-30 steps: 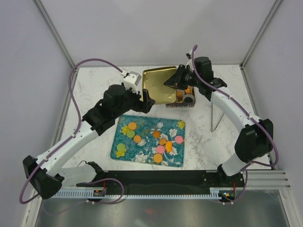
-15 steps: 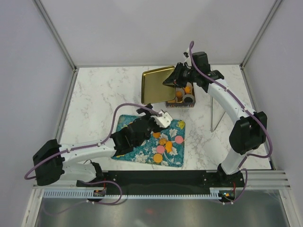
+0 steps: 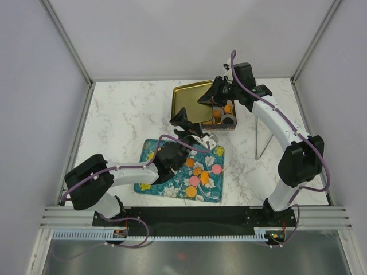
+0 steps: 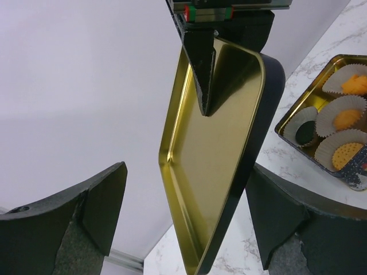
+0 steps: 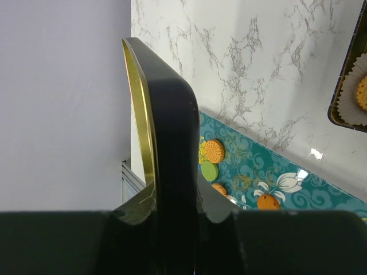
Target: Pack the cookies
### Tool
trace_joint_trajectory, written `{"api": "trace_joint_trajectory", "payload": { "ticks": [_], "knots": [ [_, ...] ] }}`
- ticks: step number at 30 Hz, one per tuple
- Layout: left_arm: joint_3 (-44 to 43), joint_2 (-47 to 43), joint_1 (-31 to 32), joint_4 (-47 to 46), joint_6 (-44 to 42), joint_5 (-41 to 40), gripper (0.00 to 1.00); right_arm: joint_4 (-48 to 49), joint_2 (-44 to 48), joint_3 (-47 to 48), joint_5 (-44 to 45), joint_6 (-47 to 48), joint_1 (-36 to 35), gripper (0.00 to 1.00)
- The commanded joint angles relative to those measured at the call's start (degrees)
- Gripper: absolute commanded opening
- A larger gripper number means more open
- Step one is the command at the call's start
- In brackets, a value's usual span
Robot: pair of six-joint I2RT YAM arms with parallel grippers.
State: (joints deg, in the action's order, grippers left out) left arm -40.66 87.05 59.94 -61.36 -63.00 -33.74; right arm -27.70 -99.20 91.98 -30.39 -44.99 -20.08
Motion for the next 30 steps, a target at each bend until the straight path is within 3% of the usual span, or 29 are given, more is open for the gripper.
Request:
{"api": "trace_joint_trajectory", "payload": {
  "ticks": [1,12,18,21,30],
  "knots": [
    [-2.84,0.93,-0.70,-8.52,-5.20,2.35,0.89,-0.25,2.52,0.48,-1.69,-0.18,-0.05,0.03],
    [-5.65,6.64,-2.90,-12.02,-8.54,3.24,0.84,-0.42,3.75,-0.49,-2.21,-0.18,0.12,0.04],
    [-7.23,9.28,-3.34,-18.35,-12.14,2.01,0.75,-0.42,4.27,-1.11,-2.39,-0.18,-0.05,0.04],
    [-8.02,9.98,-3.78,-19.32,-11.97,2.01,0.67,-0.33,4.63,-1.37,-2.30,-0.10,-0.05,0.05],
    [-9.61,10.86,-4.40,-20.02,-10.39,1.92,0.28,-0.42,5.07,-2.07,-2.30,0.34,-0.14,0.06]
  ]
}}
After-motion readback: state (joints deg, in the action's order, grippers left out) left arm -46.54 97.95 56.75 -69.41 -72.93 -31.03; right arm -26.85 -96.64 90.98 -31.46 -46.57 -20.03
